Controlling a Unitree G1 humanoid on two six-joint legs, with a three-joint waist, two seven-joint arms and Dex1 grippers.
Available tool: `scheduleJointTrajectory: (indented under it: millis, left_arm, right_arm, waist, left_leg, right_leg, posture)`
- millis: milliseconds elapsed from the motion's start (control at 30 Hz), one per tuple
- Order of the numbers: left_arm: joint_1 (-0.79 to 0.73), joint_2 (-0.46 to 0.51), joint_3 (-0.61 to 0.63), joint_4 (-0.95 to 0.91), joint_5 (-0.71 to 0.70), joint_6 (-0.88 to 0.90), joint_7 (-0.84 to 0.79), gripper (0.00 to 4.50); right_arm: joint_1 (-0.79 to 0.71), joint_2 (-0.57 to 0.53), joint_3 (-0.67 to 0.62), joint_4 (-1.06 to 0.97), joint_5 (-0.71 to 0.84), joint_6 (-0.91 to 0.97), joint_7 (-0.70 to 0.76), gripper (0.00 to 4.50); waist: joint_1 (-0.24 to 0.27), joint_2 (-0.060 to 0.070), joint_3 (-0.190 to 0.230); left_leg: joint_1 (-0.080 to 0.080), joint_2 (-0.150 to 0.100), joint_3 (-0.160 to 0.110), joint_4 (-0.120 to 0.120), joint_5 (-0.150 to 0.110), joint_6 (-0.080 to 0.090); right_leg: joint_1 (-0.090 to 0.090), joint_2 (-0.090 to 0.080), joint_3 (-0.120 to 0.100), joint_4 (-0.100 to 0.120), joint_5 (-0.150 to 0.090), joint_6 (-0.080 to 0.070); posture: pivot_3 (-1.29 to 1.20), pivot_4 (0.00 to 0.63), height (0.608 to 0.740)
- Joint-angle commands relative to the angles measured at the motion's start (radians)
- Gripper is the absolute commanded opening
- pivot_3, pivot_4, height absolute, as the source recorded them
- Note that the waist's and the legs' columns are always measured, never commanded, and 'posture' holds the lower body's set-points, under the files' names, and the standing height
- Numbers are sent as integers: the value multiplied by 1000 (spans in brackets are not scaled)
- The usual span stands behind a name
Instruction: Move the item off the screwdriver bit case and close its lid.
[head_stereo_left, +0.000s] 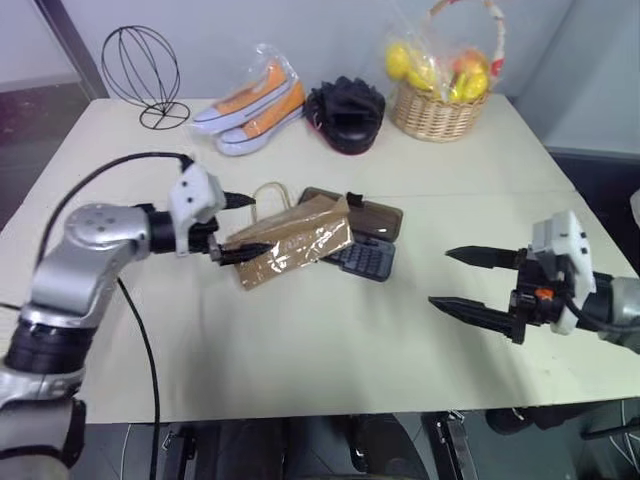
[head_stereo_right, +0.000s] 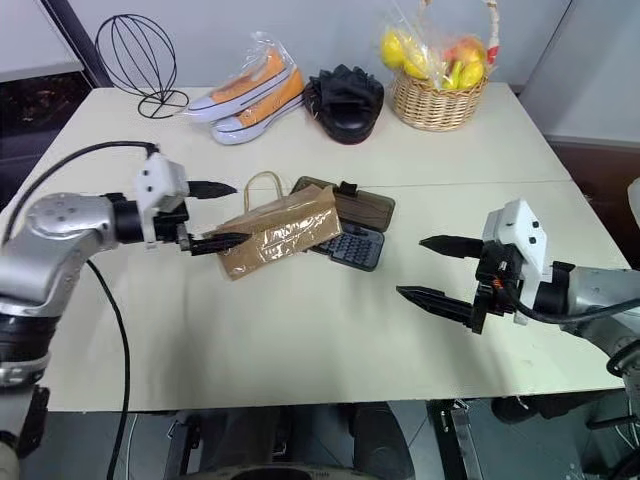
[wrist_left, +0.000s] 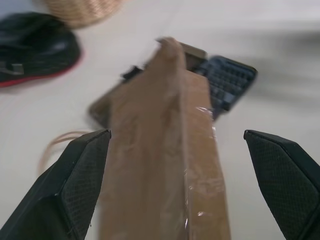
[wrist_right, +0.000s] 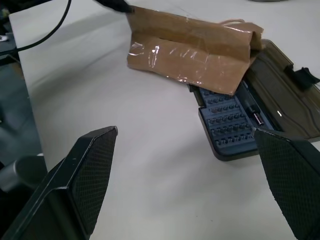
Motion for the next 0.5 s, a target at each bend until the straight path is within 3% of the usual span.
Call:
scheduleJointTrajectory:
  millis: [33,167,233,333,500]
  left_arm:
    - [-73,-19,-84,89,121,-101,-23,4462]
    - [-137,-65,-137,180,201,-139,-10,4462]
    - [-142,-78,-144,205,218,-166,-22,3955]
    - [-139,-89,-138,226,223,-182,-44,2638]
    - [-114,-75,-123,249,264,-222,-35,45]
  right_arm:
    - [5,9,-11,-37,4,-19,-28,4500]
    - [22,10,-31,-53,17,-26,-46,4500]
    - [27,13,-36,-58,23,-29,-55,4500]
    - [30,12,-35,-64,25,-36,-63,4500]
    - [19,10,-30,-63,37,-44,-68,4500]
  waist:
    - [1,0,0]
    - [2,0,0]
    - [2,0,0]
    - [1,0,0]
    - [2,0,0]
  left_leg:
    - [0,0,0,0,0,0]
    - [-1,0,0,1,0,0]
    - [-1,0,0,2,0,0]
    - [-1,0,-1,2,0,0]
    - [-1,0,-1,2,0,0]
  right_leg:
    - [0,0,0,0,0,0]
    - [0,0,0,0,0,0]
    - [0,0,0,0,0,0]
    - [0,0,0,0,0,1]
    - [0,0,0,1,1,1]
  posture:
    - [0,150,740]
    - [0,150,740]
    - [0,150,740]
    - [0,150,740]
    - [0,150,740]
